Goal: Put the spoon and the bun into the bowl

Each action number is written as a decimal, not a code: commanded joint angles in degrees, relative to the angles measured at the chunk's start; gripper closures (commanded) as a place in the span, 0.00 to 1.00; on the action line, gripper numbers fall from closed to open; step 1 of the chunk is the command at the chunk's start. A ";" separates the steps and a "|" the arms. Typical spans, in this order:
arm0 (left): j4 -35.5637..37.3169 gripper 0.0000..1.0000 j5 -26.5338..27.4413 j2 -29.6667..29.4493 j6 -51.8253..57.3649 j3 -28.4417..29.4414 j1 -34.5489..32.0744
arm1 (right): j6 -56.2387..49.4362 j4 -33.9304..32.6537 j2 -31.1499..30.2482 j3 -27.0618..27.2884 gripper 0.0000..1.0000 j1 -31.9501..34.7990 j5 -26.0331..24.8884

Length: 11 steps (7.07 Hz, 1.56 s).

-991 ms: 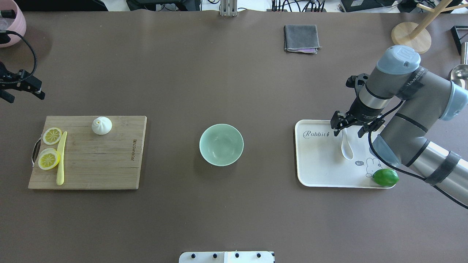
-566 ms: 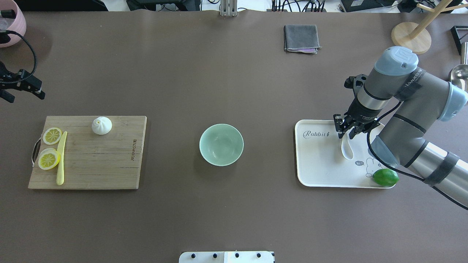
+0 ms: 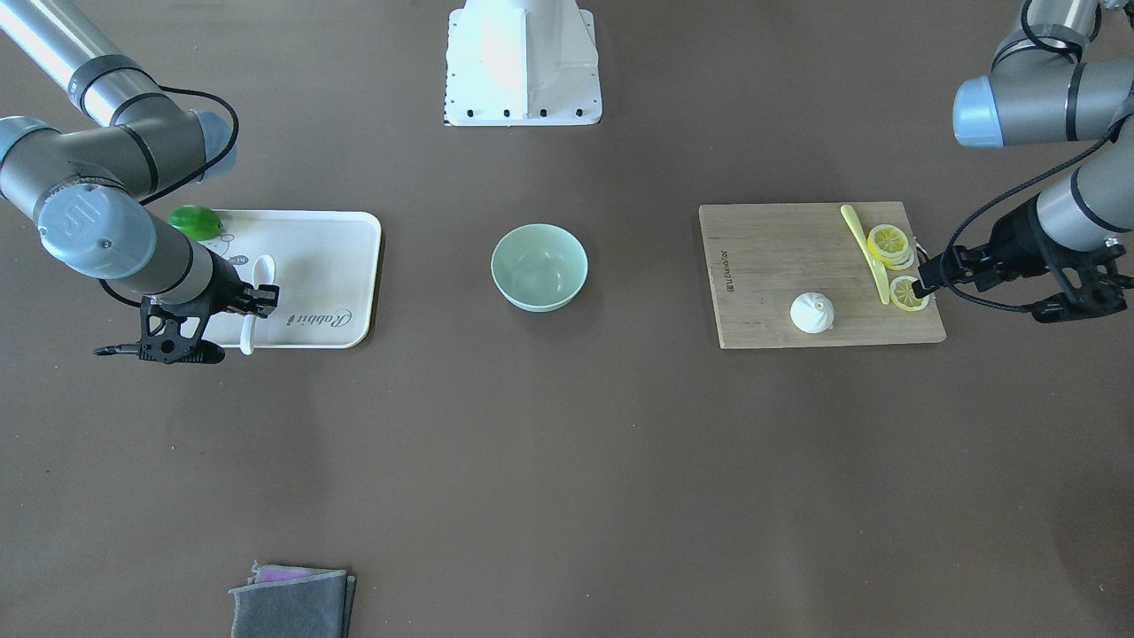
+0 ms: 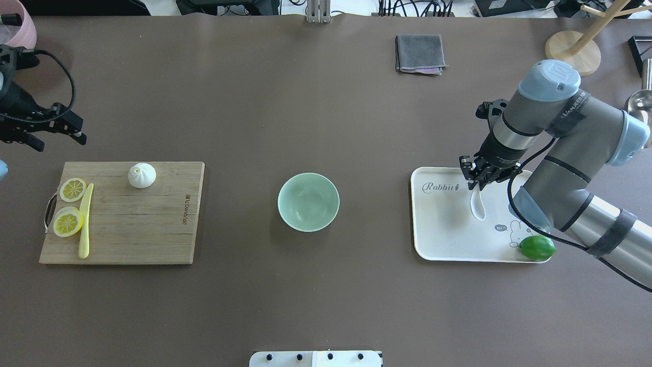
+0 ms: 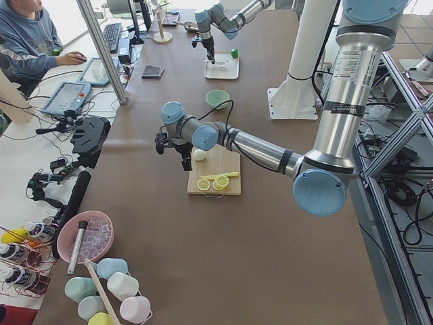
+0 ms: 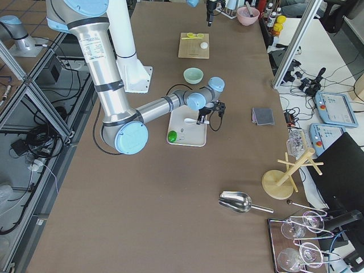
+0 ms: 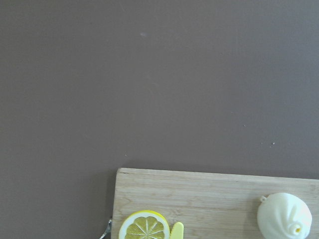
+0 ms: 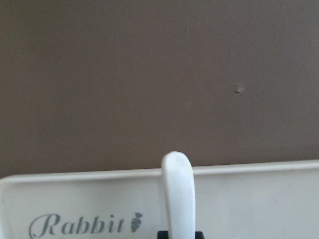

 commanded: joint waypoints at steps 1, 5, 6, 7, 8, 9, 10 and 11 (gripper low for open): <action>0.00 0.03 5.26 -0.31 -8.57 -3.24 7.98 | 9.30 0.00 2.44 1.51 1.00 -1.31 -0.15; -0.09 0.11 10.82 -6.00 -8.77 3.23 14.09 | 26.37 0.00 6.75 6.34 1.00 -9.31 -3.66; -0.26 0.18 11.08 -6.11 -8.69 3.69 14.26 | 28.84 -0.18 8.41 6.44 1.00 -9.85 -3.66; -0.27 0.27 12.21 -6.63 -8.77 4.04 15.66 | 30.78 -0.26 9.29 6.44 1.00 -11.07 -5.06; -0.09 0.36 12.84 -7.51 -8.77 4.31 15.84 | 33.49 -0.26 10.52 6.62 1.00 -11.95 -6.03; -0.09 0.42 12.93 -7.34 -8.77 4.40 15.93 | 35.69 -0.44 11.84 6.62 1.00 -12.05 -6.04; -0.26 0.66 12.84 -6.90 -8.60 4.31 15.93 | 40.94 -0.61 13.16 6.53 1.00 -13.61 -7.26; -0.18 0.90 12.93 -6.99 -8.77 4.05 15.93 | 43.43 -0.70 13.95 6.62 1.00 -14.50 -9.62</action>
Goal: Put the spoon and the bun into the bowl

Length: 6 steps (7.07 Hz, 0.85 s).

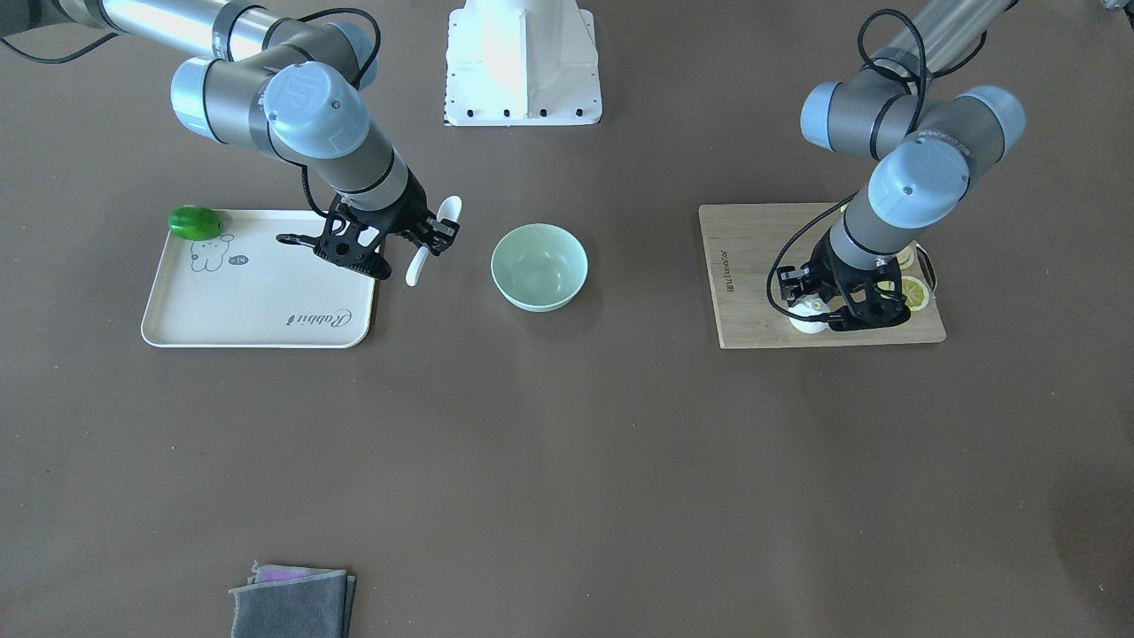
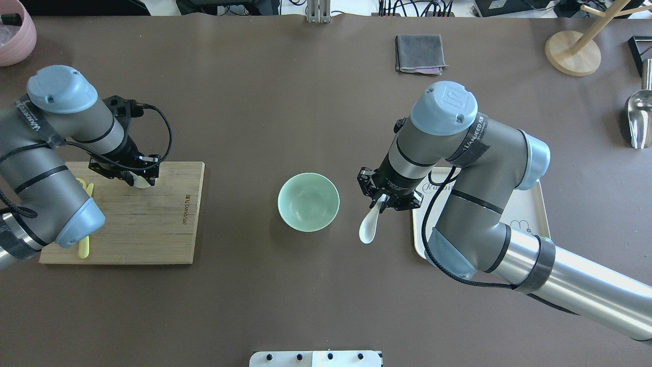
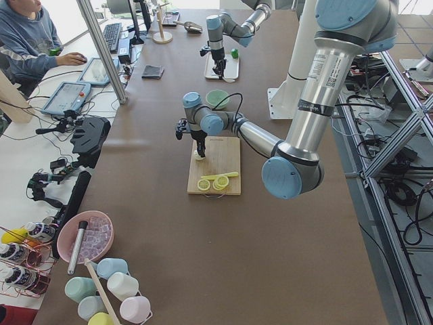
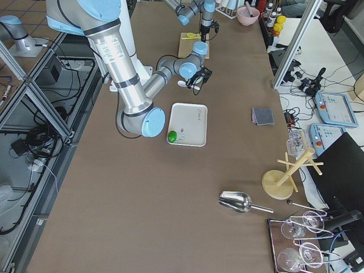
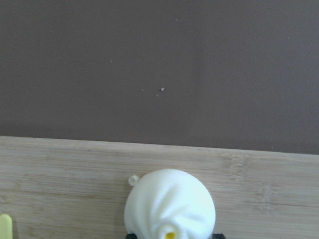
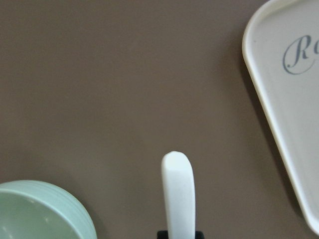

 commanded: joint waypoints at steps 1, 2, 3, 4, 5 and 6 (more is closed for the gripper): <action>0.10 1.00 0.00 0.05 -0.25 -0.36 -0.04 | 6.45 -0.24 2.15 0.05 1.00 -1.37 -2.76; 0.10 1.00 0.00 0.05 -0.34 -0.37 -0.04 | 9.09 -0.24 2.95 0.05 1.00 -1.64 -3.98; 0.19 1.00 0.00 0.05 -0.25 -0.37 -0.04 | 12.85 -0.24 4.17 0.05 1.00 -2.94 -6.86; 0.19 1.00 0.00 0.05 -0.34 -0.37 -0.04 | 14.72 -0.76 4.97 0.05 1.00 -4.35 -8.20; 0.19 1.00 0.00 0.14 -0.25 -0.37 -0.04 | 16.13 -1.46 6.37 -0.21 1.00 -6.02 -11.25; 0.10 1.00 0.00 0.23 -0.25 -0.37 -0.04 | 16.23 -2.08 6.64 -0.38 1.00 -6.03 -11.81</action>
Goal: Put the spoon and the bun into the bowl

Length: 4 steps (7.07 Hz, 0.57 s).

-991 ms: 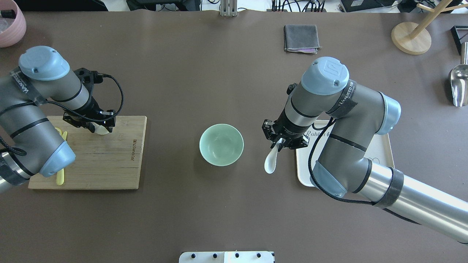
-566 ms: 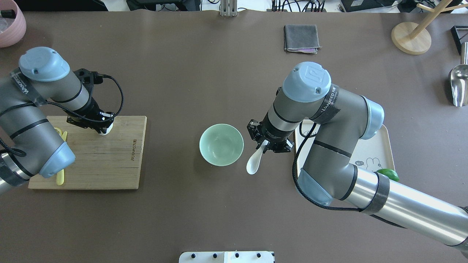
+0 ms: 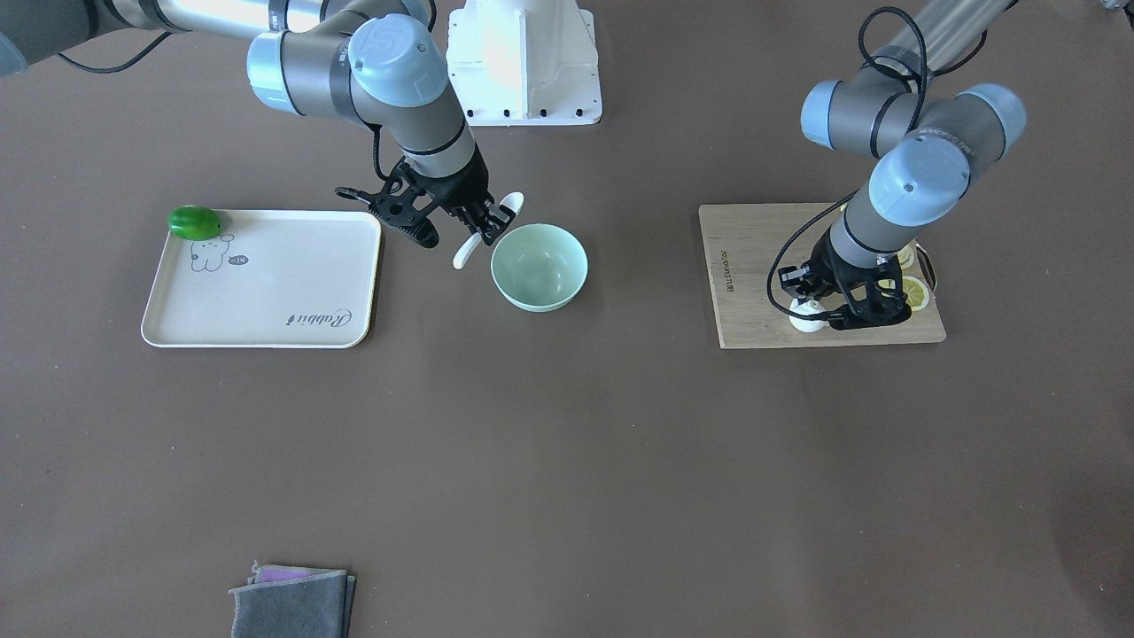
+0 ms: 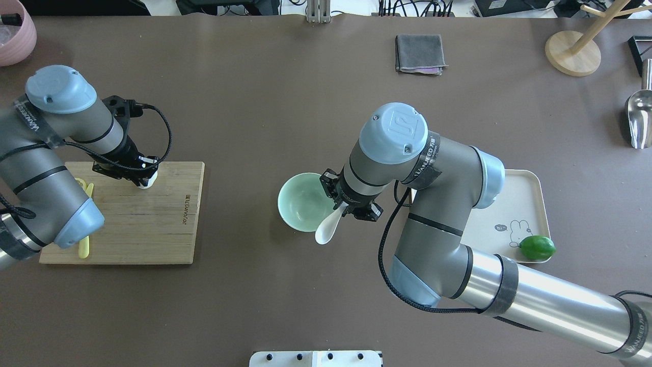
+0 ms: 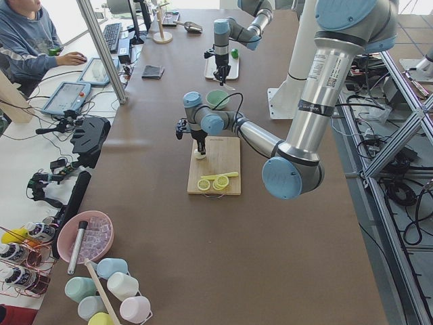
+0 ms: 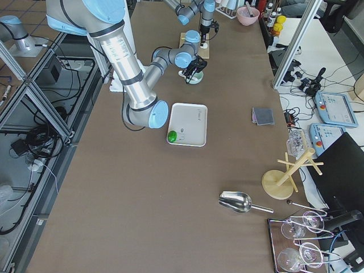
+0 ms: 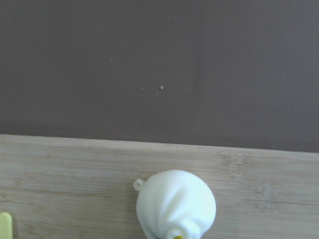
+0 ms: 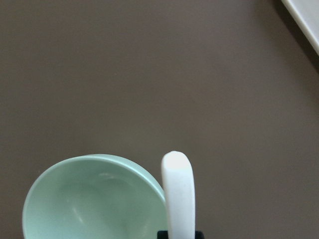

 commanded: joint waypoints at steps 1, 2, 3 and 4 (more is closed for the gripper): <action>0.02 1.00 0.00 0.09 0.02 0.00 0.00 | 2.20 -0.58 0.88 -0.39 1.00 -0.74 -3.91; 0.11 1.00 -0.26 -0.26 -0.07 -0.61 -0.17 | 3.96 -0.23 0.88 -0.48 1.00 -0.74 -5.94; 2.98 1.00 -0.44 -0.44 -0.33 -3.75 -0.35 | 4.50 -0.14 0.88 -0.57 1.00 -0.56 -7.26; 8.58 1.00 -0.44 -1.05 -1.03 -7.44 0.00 | 6.07 -0.06 0.88 -0.83 1.00 -0.74 -8.49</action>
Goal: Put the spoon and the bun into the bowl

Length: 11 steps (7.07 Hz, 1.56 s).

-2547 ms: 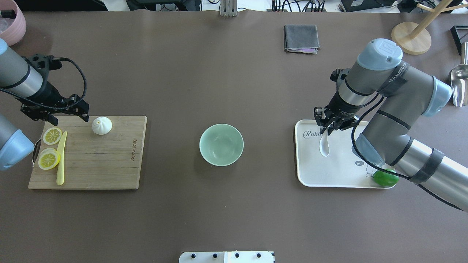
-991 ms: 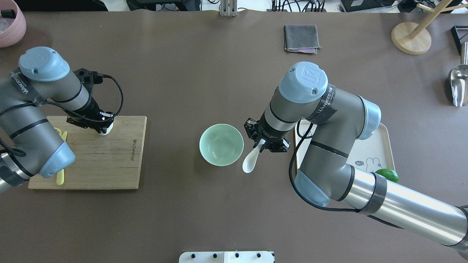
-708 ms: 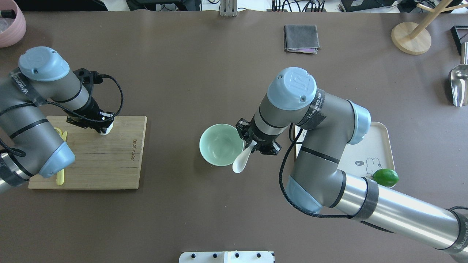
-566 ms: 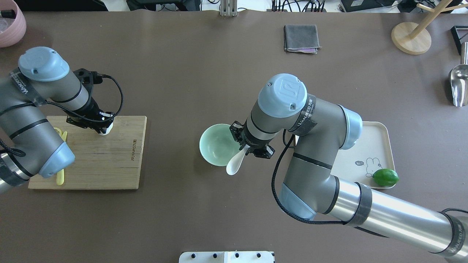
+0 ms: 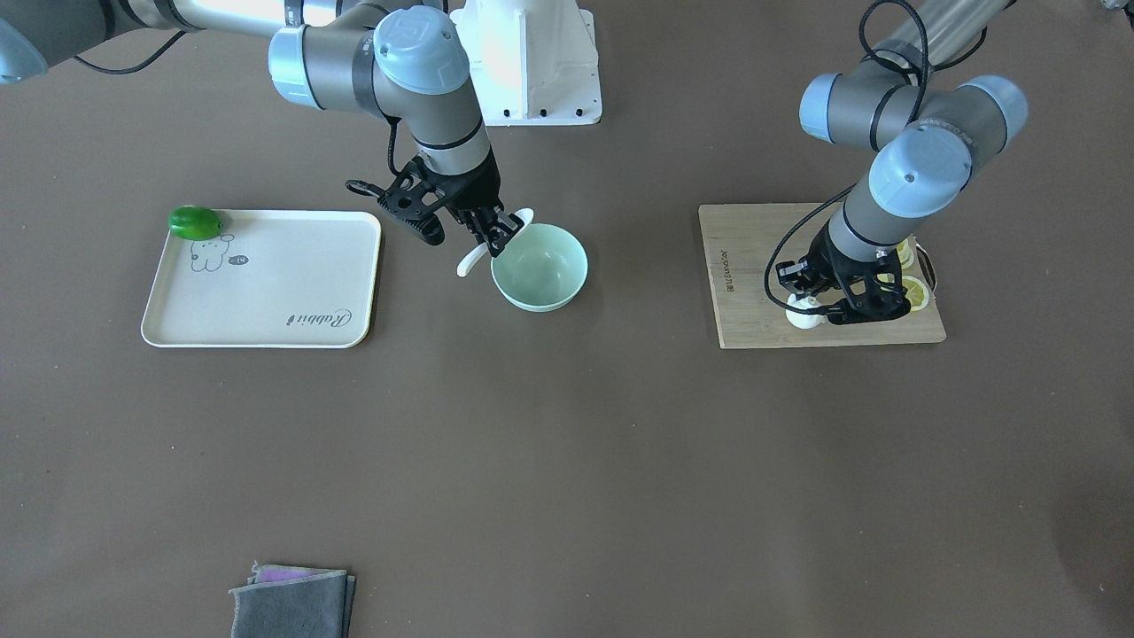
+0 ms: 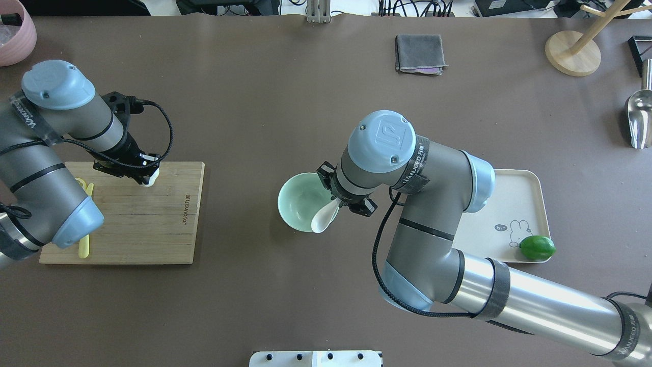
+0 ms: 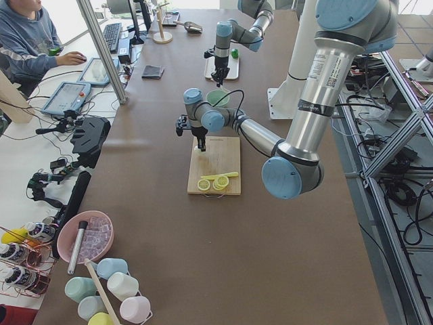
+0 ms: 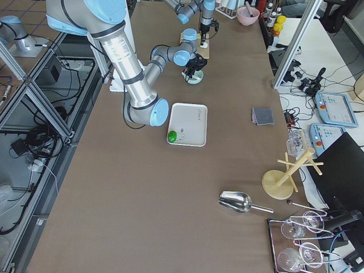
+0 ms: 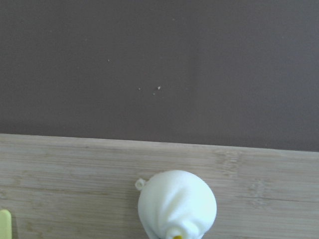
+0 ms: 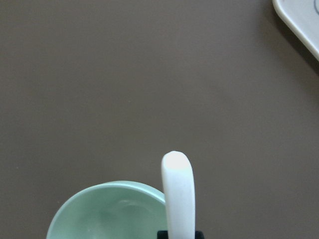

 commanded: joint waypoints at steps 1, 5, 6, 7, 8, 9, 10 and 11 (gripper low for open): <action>5.85 1.00 -0.17 -2.82 -4.97 -4.11 0.44 | 1.99 0.22 0.19 -0.51 1.00 -0.08 -1.97; 6.12 1.00 0.00 -9.85 -21.15 -4.91 5.78 | 9.29 6.64 0.46 -3.58 0.74 -0.78 -5.74; 6.12 1.00 0.18 -12.31 -26.15 -5.00 7.80 | 9.38 6.64 0.46 -3.67 0.01 -0.78 -6.53; 6.12 1.00 0.18 -14.77 -30.02 -5.00 8.95 | 9.29 6.64 0.37 -3.59 0.00 0.61 -6.46; 5.95 1.00 0.26 -15.75 -32.85 -5.34 9.66 | 8.94 6.29 -0.06 -2.72 0.00 2.88 -4.54; 5.94 1.00 0.44 -16.37 -33.40 -5.52 11.41 | 7.98 6.02 -1.98 -0.53 0.00 6.30 0.61; 5.77 1.00 0.44 -17.94 -35.75 -5.26 12.29 | 4.84 5.93 -4.35 1.40 0.00 11.38 6.84; 5.68 1.00 0.53 -19.09 -36.99 -5.17 13.43 | 0.46 5.93 -6.81 2.47 0.00 14.22 10.04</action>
